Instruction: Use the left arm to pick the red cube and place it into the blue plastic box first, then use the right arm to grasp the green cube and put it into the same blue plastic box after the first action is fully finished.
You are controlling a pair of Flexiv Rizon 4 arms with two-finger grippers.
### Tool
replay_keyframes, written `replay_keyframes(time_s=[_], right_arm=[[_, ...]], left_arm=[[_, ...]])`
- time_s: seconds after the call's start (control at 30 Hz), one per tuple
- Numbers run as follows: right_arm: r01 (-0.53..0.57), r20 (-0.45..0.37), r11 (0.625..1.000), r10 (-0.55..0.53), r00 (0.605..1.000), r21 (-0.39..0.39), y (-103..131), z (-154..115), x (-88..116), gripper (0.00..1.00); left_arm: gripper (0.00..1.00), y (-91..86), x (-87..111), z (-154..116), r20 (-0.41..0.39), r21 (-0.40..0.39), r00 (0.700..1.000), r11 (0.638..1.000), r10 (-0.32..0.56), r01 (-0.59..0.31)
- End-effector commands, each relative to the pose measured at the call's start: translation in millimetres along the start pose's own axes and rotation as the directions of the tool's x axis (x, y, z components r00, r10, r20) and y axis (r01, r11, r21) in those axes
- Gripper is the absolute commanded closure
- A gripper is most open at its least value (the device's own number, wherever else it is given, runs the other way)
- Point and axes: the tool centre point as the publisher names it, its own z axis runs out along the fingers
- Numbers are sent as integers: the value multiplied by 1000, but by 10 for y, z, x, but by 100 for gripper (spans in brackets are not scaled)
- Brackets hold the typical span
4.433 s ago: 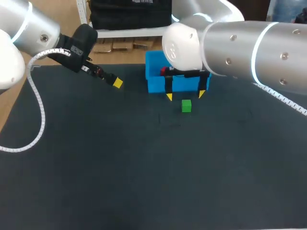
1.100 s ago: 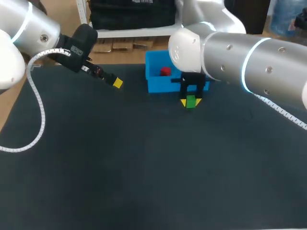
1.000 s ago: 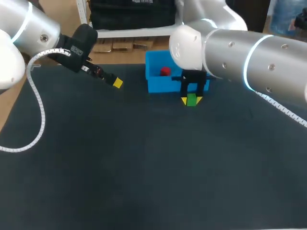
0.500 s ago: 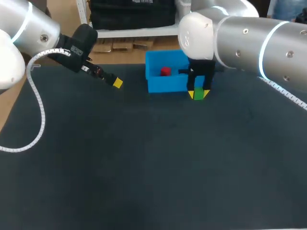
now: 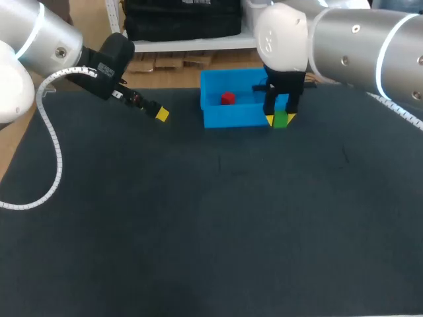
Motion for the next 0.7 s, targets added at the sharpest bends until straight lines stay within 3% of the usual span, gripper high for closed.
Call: replay_keyframes(time_s=[0.03,0.7], right_arm=[[6,41,1000,-6,999,-4,-16,-82,73,100],[47,114,999,-46,992,-3,-35,-461,30,100]], left_arm=[[0,7,11,-1,4,3,1000,1000,3,-3],[0,7,11,-1,4,3,1000,1000,3,-3]])
